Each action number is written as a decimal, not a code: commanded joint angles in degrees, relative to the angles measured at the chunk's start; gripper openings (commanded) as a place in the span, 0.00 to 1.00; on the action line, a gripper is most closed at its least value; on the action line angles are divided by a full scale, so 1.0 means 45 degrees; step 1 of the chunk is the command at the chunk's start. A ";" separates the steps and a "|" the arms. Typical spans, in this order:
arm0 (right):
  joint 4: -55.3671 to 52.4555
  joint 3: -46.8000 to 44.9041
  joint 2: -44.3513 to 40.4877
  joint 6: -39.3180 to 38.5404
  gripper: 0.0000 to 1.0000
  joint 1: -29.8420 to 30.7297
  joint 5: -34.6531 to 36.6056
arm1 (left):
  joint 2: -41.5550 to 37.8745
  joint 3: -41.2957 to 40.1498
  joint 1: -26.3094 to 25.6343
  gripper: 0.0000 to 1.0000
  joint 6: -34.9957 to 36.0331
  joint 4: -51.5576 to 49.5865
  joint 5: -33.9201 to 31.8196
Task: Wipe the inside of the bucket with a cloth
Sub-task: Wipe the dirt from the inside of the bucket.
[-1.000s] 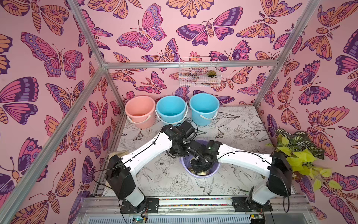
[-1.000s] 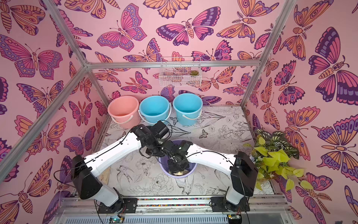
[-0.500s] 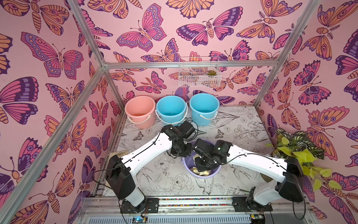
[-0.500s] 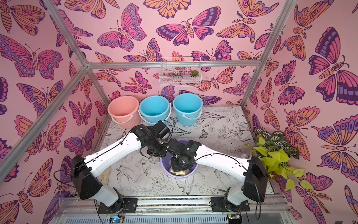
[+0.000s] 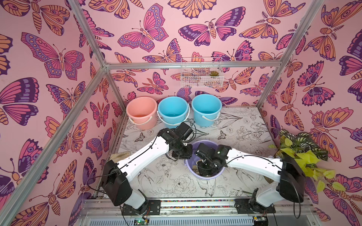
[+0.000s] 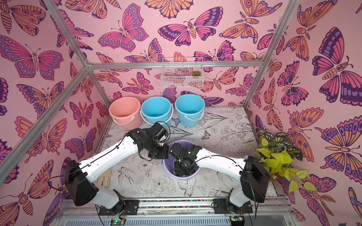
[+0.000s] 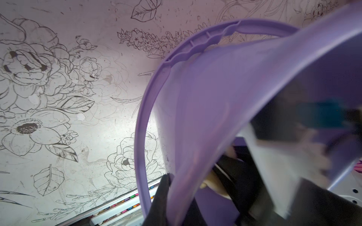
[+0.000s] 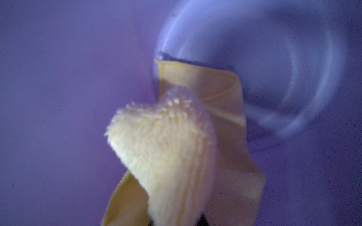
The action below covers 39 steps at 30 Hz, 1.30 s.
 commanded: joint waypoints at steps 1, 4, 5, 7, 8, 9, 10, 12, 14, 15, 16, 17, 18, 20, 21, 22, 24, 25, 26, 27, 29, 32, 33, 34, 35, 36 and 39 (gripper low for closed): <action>0.0842 -0.0609 0.1077 0.0208 0.00 -0.0149 -0.0639 | -0.0467 -0.0226 0.0226 0.00 -0.0426 0.0869 0.0361; 0.1540 -0.0863 0.1578 0.0260 0.00 -0.0256 -0.0856 | -0.0588 -0.0378 0.0317 0.00 -0.0534 0.1022 0.0474; 0.1776 -0.0958 0.1772 0.0290 0.00 -0.0314 -0.1002 | -0.0612 -0.0423 0.0337 0.00 -0.0577 0.1078 0.0514; 0.2118 -0.1132 0.2107 0.0339 0.00 -0.0373 -0.1203 | -0.0704 -0.0509 0.0354 0.00 -0.0649 0.1203 0.0596; 0.2263 -0.1200 0.2280 0.0367 0.00 -0.0399 -0.1287 | -0.0729 -0.0542 0.0357 0.00 -0.0683 0.1253 0.0603; 0.2382 -0.1258 0.2391 0.0375 0.00 -0.0413 -0.1396 | -0.0759 -0.0588 0.0357 0.00 -0.0702 0.1295 0.0634; 0.2511 -0.1317 0.2490 0.0388 0.00 -0.0436 -0.1504 | -0.0787 -0.0618 0.0357 0.00 -0.0721 0.1321 0.0655; 0.2562 -0.1343 0.2569 0.0381 0.00 -0.0495 -0.1659 | -0.0893 -0.0719 0.0377 0.00 -0.0790 0.1402 0.0640; 0.2328 -0.1262 0.2321 0.0354 0.00 -0.0551 -0.1680 | -0.0993 -0.0811 0.0377 0.00 -0.0883 0.1468 0.0524; 0.2125 -0.1199 0.2107 0.0310 0.00 -0.0563 -0.1739 | -0.1039 -0.0851 0.0377 0.00 -0.0925 0.1470 0.0390; 0.1930 -0.1153 0.1751 0.0281 0.00 -0.0592 -0.1819 | -0.1099 -0.0892 0.0377 0.00 -0.0995 0.1474 0.0233; 0.1709 -0.1097 0.1333 0.0261 0.00 -0.0646 -0.1884 | -0.1159 -0.0925 0.0374 0.00 -0.1044 0.1505 0.0125; 0.1489 -0.1020 0.0956 0.0234 0.00 -0.0695 -0.1952 | -0.1190 -0.0982 0.0376 0.00 -0.1076 0.1555 0.0076; 0.0982 -0.0757 0.0169 0.0175 0.00 -0.0848 -0.2105 | -0.1217 -0.1048 0.0376 0.00 -0.1105 0.1719 0.0020; 0.0801 -0.0575 -0.0281 0.0165 0.00 -0.0912 -0.2193 | -0.1229 -0.1072 0.0376 0.00 -0.1136 0.1773 0.0047; 0.0682 -0.0411 -0.0626 0.0156 0.00 -0.0961 -0.2316 | -0.1204 -0.1111 0.0377 0.00 -0.1140 0.1818 0.0059; 0.0617 -0.0152 -0.1131 0.0365 0.00 -0.1075 -0.2521 | -0.1214 -0.1131 0.0377 0.00 -0.1193 0.1897 0.0103; 0.0773 -0.0112 -0.1379 0.0621 0.00 -0.1134 -0.2651 | -0.1199 -0.1136 0.0377 0.00 -0.1184 0.1930 0.0108; 0.1039 -0.0123 -0.1569 0.0907 0.00 -0.1174 -0.2797 | -0.1200 -0.1134 0.0377 0.00 -0.1201 0.1946 0.0108; 0.1558 -0.0217 -0.1804 0.1333 0.00 -0.1217 -0.2997 | -0.1230 -0.1141 0.0377 0.00 -0.1203 0.1968 0.0108; 0.2694 -0.0457 -0.2197 0.2257 0.00 -0.1257 -0.3204 | -0.1231 -0.1129 0.0377 0.00 -0.1164 0.1981 0.0089; 0.2806 0.0009 -0.2406 0.3425 0.00 -0.1346 -0.2342 | -0.1288 -0.1198 0.0358 0.00 -0.1174 0.1999 0.0050; 0.2256 0.0355 -0.2354 0.3923 0.00 -0.1467 -0.1937 | -0.1290 -0.1226 0.0357 0.00 -0.1150 0.2036 0.0045; 0.1829 0.0709 -0.2300 0.4573 0.00 -0.1655 -0.1633 | -0.1288 -0.1229 0.0355 0.00 -0.1145 0.2051 0.0050; 0.1378 0.0912 -0.2297 0.5344 0.00 -0.1770 -0.1227 | -0.1302 -0.1229 0.0355 0.00 -0.1126 0.2043 0.0049; 0.0913 0.1050 -0.2359 0.6486 0.00 -0.1823 -0.0771 | -0.1299 -0.1212 0.0357 0.00 -0.1125 0.2053 0.0050; 0.0845 0.0414 -0.3031 1.0188 0.00 -0.1824 0.0063 | -0.1355 -0.1151 0.0338 0.00 -0.1086 0.2048 0.0069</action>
